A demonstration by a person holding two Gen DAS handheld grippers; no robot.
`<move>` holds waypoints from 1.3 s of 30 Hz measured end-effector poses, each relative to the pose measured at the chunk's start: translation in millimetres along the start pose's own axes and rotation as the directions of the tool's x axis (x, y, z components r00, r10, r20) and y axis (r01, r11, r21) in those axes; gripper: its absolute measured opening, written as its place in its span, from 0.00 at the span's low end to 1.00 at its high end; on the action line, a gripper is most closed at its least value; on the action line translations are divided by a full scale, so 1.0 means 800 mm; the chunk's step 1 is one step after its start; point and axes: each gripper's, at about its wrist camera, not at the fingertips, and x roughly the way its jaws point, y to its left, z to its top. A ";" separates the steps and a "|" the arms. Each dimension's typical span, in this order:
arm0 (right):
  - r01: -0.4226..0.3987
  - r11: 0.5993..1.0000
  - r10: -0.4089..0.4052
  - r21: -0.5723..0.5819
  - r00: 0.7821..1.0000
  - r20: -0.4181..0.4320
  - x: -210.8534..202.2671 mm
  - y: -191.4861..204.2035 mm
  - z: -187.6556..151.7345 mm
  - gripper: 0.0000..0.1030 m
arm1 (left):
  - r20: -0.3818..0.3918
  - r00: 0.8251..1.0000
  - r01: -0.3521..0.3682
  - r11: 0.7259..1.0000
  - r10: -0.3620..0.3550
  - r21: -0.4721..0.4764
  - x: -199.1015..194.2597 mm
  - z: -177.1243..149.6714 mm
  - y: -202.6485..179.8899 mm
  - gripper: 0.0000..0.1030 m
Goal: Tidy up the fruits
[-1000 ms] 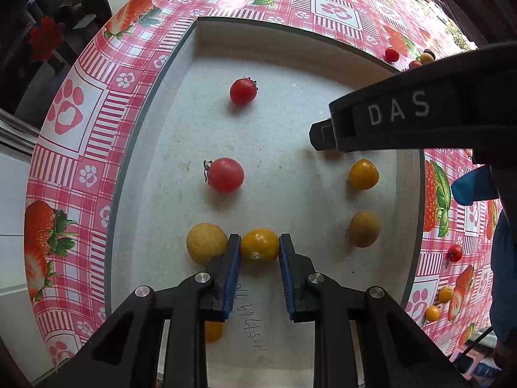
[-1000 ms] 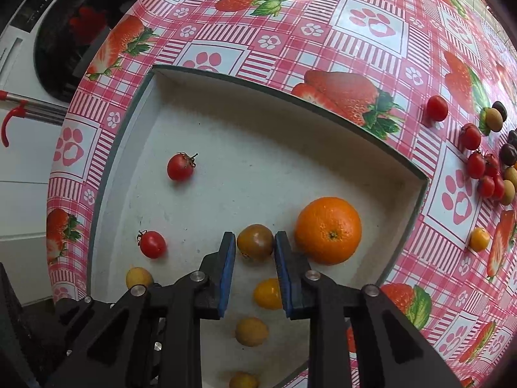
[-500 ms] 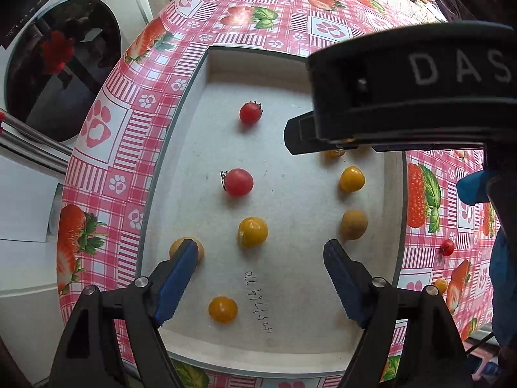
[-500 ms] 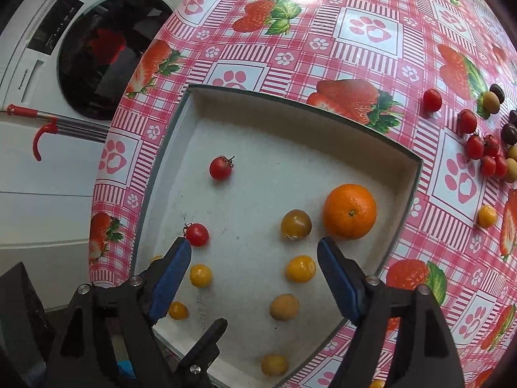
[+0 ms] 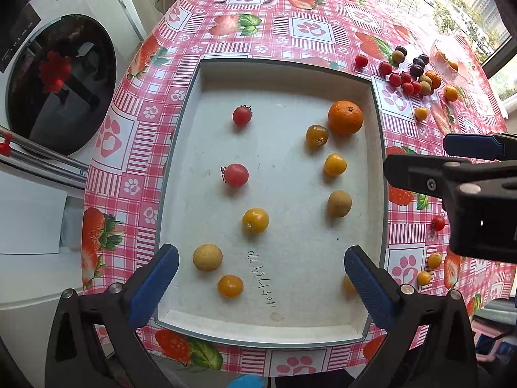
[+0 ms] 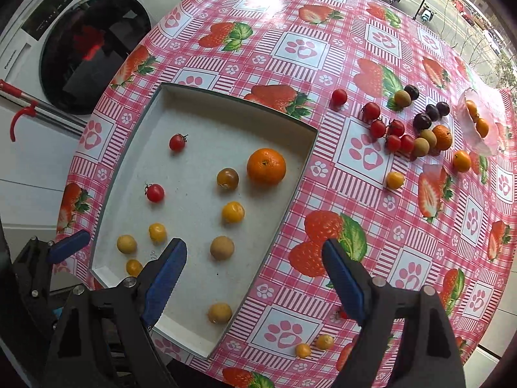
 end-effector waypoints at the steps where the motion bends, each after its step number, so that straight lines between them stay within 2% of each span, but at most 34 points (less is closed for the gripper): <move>1: 0.004 1.000 -0.004 0.002 1.000 -0.004 -0.002 -0.002 -0.004 0.85 | 0.005 1.000 -0.007 1.000 0.007 0.006 -0.002 -0.001 -0.001 1.00; 4: 0.011 1.000 -0.011 0.014 1.000 -0.016 -0.009 -0.008 -0.017 0.85 | 0.020 0.999 -0.037 0.999 0.037 0.018 -0.013 -0.002 -0.004 1.00; 9: 0.029 1.000 -0.029 -0.005 0.999 -0.027 -0.024 -0.009 -0.035 0.85 | -0.016 0.997 -0.068 0.996 0.069 0.058 -0.026 -0.004 -0.009 1.00; 18: 0.006 0.999 -0.009 -0.044 0.998 -0.070 -0.033 -0.005 -0.061 0.86 | -0.045 0.998 -0.048 0.993 0.053 0.111 -0.043 -0.018 -0.011 1.00; 26: 0.024 0.995 -0.030 -0.092 0.997 -0.068 -0.035 0.002 -0.058 0.86 | -0.062 0.995 -0.065 0.991 0.072 0.115 -0.045 -0.022 -0.007 1.00; 39: 0.039 0.990 -0.048 -0.139 0.997 -0.062 -0.033 0.011 -0.052 0.86 | -0.043 0.994 -0.094 0.985 0.101 0.142 -0.052 -0.016 -0.012 1.00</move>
